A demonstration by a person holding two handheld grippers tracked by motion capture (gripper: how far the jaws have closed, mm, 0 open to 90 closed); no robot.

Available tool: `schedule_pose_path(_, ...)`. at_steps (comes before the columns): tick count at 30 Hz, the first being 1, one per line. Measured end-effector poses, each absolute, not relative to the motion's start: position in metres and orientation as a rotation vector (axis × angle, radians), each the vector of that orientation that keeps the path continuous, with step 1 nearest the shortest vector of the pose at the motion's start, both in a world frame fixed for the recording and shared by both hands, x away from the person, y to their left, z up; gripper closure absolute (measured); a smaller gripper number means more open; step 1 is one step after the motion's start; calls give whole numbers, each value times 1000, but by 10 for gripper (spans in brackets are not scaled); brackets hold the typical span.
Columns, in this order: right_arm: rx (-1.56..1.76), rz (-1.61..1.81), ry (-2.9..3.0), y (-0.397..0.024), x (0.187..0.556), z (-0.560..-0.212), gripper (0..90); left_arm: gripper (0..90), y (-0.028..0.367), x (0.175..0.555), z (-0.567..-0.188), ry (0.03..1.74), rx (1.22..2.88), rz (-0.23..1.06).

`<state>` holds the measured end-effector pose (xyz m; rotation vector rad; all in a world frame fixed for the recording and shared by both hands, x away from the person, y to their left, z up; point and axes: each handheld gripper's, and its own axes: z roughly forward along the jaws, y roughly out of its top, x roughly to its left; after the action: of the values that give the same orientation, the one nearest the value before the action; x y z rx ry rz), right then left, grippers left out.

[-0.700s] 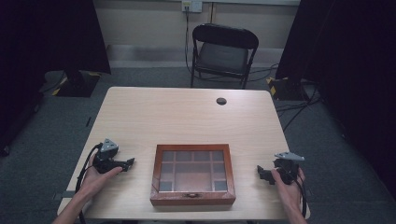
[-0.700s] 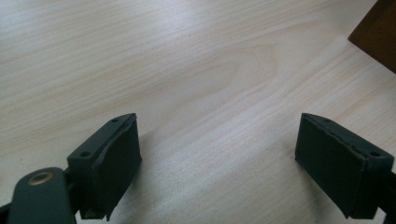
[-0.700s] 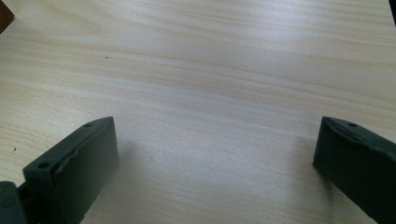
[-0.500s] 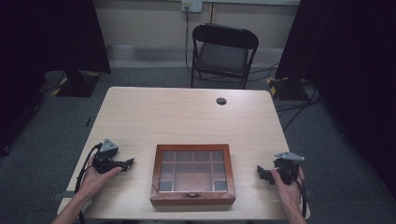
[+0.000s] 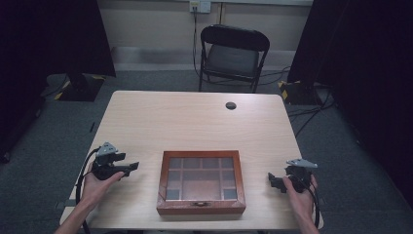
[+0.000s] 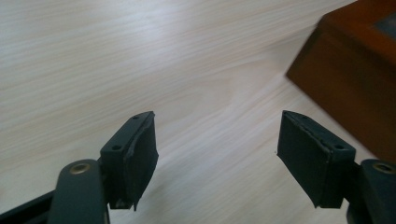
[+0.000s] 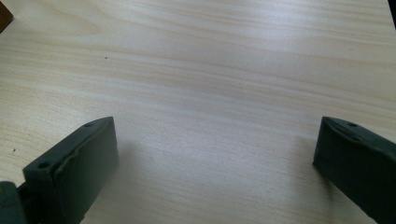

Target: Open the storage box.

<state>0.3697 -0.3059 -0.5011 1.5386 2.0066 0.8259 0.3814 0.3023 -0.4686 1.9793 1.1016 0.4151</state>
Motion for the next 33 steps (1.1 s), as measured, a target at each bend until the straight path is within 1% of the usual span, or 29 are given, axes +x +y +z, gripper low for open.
schedule_pose_path(2, 1539, 826, 2007, -306, 370, -501, 0, 268, 298, 379, -464, 1080, 1962, 380)
schedule_pose_path(4, 1539, 826, 2007, -306, 370, -501, 0, 249, 293, 377, -459, 1061, 1941, 378)
schedule_pose_path(7, 1539, 826, 2007, -306, 370, -501, 0, 251, 279, 373, -452, 1000, 1940, 346)
schedule_pose_path(10, 1539, 826, 2006, -306, 370, -501, 0, 271, 268, 370, -450, 958, 1956, 326)
schedule_pose_path(12, 1539, 826, 2007, -306, 370, -501, 0, 290, 254, 366, -448, 904, 1981, 280)
schedule_pose_path(15, 1539, 826, 2007, -306, 370, -501, 0, 298, 248, 365, -446, 893, 1967, 240)
schedule_pose_path(17, 1539, 826, 2007, -306, 370, -501, 0, 318, 242, 362, -443, 864, 1964, 213)
schedule_pose_path(20, 1539, 826, 2007, -306, 370, -501, 0, 328, 235, 360, -440, 834, 1966, 197)
schedule_pose_path(24, 1538, 826, 2007, -306, 370, -501, 0, 347, 216, 357, -435, 769, 1965, 150)
schedule_pose_path(28, 1539, 826, 2006, -306, 370, -501, 0, 375, 208, 360, -434, 752, 1975, 145)
schedule_pose_path(33, 1539, 826, 2006, -306, 370, -501, 0, 404, 187, 362, -431, 695, 2005, 127)
